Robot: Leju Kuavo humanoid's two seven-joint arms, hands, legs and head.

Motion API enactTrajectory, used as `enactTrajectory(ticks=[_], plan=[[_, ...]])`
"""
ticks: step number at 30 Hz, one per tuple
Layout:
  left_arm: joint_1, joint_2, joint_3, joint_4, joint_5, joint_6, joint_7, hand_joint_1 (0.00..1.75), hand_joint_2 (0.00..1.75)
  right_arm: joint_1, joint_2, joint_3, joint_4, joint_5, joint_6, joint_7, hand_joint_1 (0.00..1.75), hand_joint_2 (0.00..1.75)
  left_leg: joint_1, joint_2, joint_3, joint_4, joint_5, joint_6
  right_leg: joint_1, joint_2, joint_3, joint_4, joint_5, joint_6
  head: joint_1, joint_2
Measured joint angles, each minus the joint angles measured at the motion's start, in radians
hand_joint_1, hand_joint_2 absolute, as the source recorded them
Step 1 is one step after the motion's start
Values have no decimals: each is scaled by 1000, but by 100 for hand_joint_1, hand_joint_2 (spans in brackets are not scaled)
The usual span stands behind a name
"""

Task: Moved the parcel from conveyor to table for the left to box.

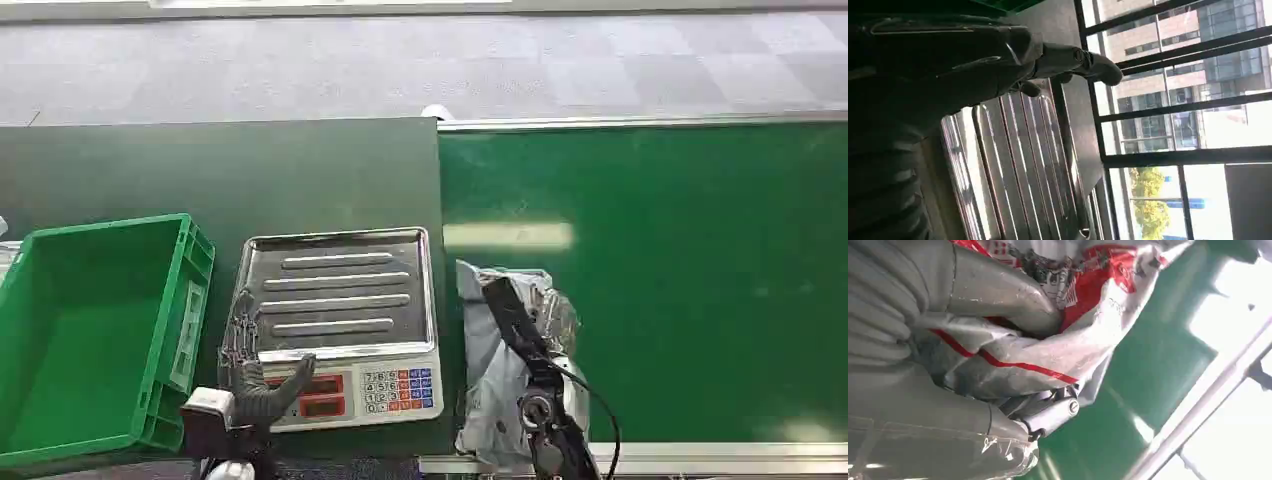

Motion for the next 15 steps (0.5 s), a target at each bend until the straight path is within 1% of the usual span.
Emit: enactTrajectory(ticks=[2,5,9,13,15], plan=[[10,2,2,-13,0,1,0,0,175,19,-3,-24,-78,-27,-23,-10,175,175,0,1,1,0,0,0,0,0,0,0,0,0,0,0],[16,2,6,-26,0,1,0,0,175,83,0,-65,-222,-75,-79,-24,175,175,0,-2,0,0,0,0,0,-3,0,0,0,0,0,0],[20,2,11,-36,-1,-2,0,0,175,152,13,-121,-379,-64,-108,-3,175,175,0,-1,0,0,0,0,0,-2,0,0,0,0,0,0],[20,1,13,-42,-2,-4,0,0,175,189,22,-153,-463,-59,-113,7,175,175,0,-1,0,0,0,0,0,-2,0,0,0,0,0,0],[20,1,14,-47,-5,-4,0,0,175,198,27,-163,-486,-57,-135,1,175,175,0,-1,0,0,0,0,0,-2,0,0,0,0,0,0]])
